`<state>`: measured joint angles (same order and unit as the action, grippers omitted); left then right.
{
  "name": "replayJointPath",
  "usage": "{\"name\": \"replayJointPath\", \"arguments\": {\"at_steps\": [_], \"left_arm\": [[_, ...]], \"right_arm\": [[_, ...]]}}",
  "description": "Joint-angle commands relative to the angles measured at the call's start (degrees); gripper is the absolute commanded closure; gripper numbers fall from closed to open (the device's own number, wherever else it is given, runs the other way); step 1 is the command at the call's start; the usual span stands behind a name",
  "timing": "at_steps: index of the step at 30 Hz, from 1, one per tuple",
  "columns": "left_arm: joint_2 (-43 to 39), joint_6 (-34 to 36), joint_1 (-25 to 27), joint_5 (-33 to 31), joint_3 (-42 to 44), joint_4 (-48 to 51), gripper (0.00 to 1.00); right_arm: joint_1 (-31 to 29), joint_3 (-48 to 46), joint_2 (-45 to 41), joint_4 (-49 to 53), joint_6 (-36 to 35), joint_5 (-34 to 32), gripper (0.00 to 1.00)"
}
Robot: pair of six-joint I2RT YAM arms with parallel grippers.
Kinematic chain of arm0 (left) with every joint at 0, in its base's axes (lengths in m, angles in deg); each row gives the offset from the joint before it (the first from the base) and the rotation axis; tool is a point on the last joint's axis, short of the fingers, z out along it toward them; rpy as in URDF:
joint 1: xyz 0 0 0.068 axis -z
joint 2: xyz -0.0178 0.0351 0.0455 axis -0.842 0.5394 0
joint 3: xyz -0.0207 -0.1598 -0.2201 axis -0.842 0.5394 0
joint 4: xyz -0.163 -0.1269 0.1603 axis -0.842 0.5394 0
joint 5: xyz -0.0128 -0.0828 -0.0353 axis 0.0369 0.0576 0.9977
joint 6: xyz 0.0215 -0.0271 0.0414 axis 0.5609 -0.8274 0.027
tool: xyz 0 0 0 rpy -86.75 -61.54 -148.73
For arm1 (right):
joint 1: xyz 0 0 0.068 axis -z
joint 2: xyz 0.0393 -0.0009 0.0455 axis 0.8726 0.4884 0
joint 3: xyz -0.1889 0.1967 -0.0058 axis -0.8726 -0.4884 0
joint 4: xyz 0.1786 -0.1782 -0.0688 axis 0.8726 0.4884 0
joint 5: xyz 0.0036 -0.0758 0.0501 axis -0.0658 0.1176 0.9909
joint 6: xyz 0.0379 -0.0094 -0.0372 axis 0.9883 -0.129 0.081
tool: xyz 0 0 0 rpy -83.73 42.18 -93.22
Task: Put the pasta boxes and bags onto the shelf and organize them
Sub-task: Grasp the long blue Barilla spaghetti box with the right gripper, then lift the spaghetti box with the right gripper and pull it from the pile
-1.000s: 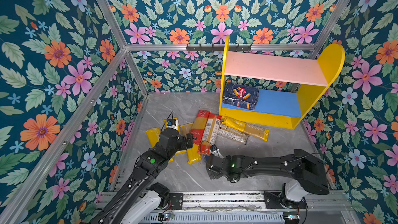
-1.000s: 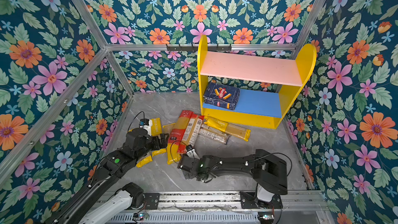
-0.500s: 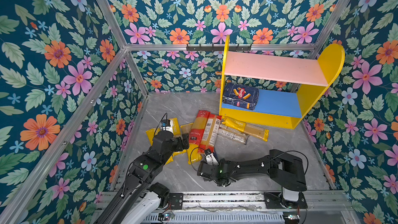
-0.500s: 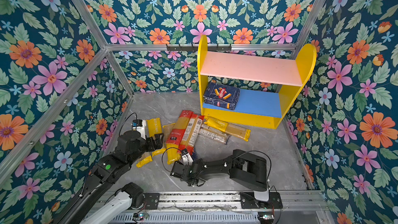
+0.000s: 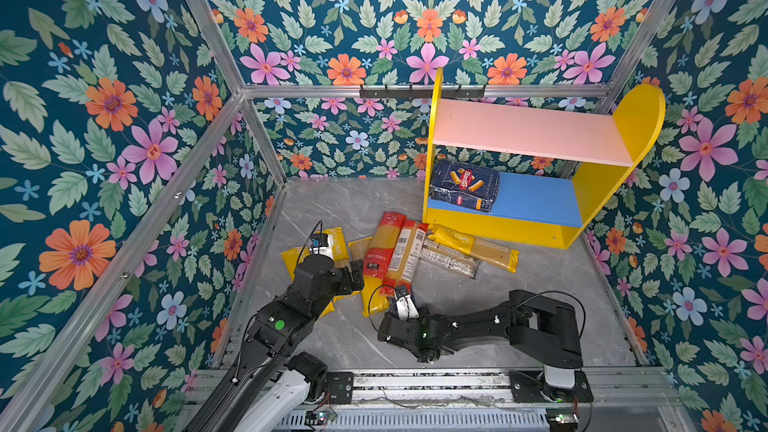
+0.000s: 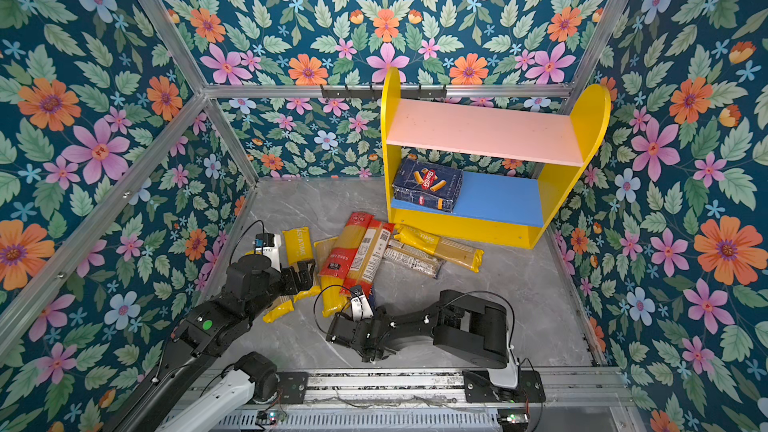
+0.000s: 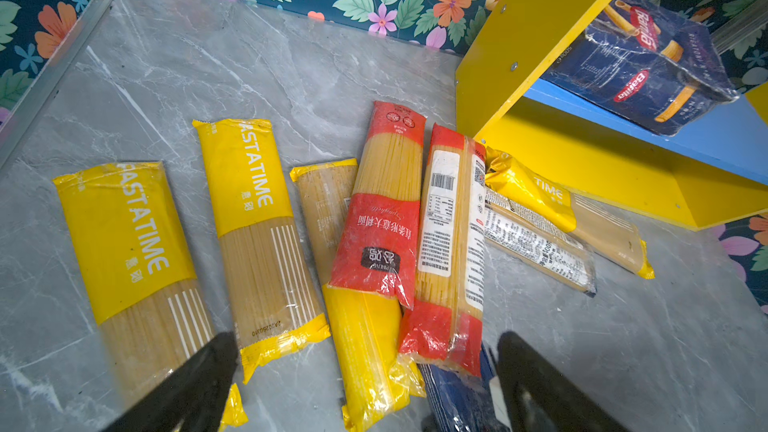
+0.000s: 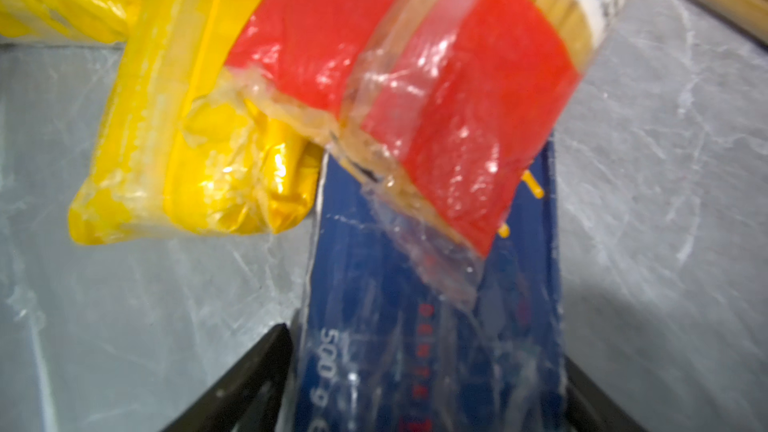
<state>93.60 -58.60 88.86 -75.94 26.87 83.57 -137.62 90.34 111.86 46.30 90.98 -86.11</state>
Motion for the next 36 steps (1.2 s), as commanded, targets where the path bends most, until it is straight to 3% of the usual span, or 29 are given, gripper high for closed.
{"name": "replayJointPath", "arguments": {"at_steps": [1,7,13,21,36], "left_arm": [[-0.8,0.8,-0.1,-0.1,0.1,-0.3,0.00],[-1.8,0.8,-0.1,0.2,0.7,-1.1,0.00],[-0.7,0.3,-0.1,1.2,1.9,-2.8,0.00],[0.4,0.2,-0.1,1.7,2.5,-4.3,0.00],[0.5,0.5,-0.1,1.9,2.9,-5.1,0.00]], "right_arm": [[0.0,-1.3,1.7,5.3,2.4,8.1,0.25],[-0.3,-2.6,2.1,5.1,4.4,9.2,0.37],[-0.7,0.6,0.8,13.4,5.4,9.1,0.48],[-0.7,7.1,-5.5,24.9,2.7,9.0,0.52],[-0.3,1.9,-19.3,29.9,5.5,7.4,0.54]]}}
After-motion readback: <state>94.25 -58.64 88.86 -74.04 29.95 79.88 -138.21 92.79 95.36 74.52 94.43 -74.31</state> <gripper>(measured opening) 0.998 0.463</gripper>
